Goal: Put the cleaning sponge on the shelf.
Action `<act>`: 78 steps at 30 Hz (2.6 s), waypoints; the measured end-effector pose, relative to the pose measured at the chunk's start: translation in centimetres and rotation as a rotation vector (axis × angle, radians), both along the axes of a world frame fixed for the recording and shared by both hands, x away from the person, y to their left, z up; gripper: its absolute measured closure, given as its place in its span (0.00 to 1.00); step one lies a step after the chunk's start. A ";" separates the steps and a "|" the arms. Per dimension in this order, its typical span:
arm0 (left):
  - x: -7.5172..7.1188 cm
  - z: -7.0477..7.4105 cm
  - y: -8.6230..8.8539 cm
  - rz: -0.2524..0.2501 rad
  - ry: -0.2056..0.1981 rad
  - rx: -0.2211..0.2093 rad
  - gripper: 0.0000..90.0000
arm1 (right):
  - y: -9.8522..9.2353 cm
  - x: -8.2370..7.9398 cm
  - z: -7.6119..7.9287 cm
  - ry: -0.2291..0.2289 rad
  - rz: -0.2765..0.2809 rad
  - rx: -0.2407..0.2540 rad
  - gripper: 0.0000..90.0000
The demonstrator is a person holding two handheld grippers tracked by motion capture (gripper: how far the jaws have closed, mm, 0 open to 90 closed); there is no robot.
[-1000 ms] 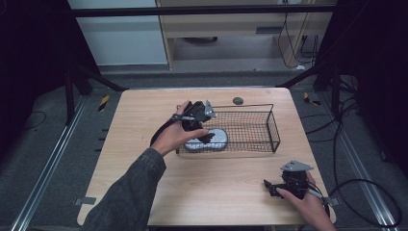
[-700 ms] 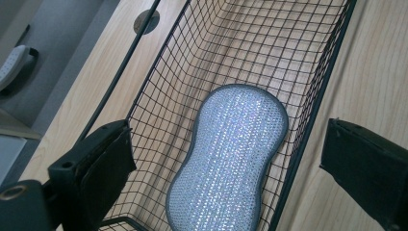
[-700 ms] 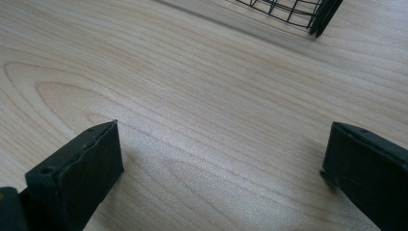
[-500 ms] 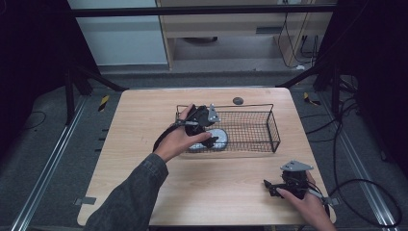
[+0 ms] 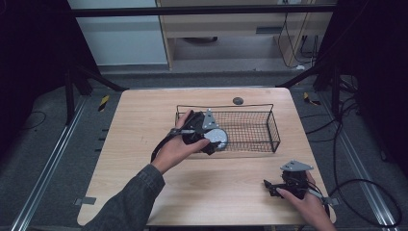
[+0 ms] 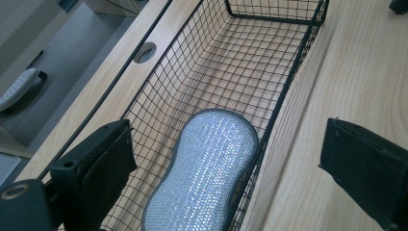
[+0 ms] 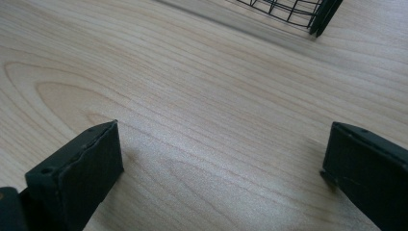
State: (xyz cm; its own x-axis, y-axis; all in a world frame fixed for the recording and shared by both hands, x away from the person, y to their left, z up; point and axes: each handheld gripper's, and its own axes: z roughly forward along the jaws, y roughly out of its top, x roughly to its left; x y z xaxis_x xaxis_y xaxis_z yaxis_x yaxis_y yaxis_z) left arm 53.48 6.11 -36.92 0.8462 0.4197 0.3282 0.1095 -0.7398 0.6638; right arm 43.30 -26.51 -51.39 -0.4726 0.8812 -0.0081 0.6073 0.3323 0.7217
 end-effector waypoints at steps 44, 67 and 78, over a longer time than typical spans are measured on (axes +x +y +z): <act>-5.2 -3.2 12.6 0.215 0.065 -0.173 0.04 | 0.0 0.0 0.0 0.000 -0.003 0.000 0.00; -4.3 -7.7 17.1 0.348 0.151 -0.104 0.04 | 0.0 0.0 0.0 -0.001 -0.003 0.000 0.00; -3.1 -9.9 19.8 0.438 0.208 -0.104 0.04 | 0.0 0.0 0.0 -0.001 -0.003 0.000 0.00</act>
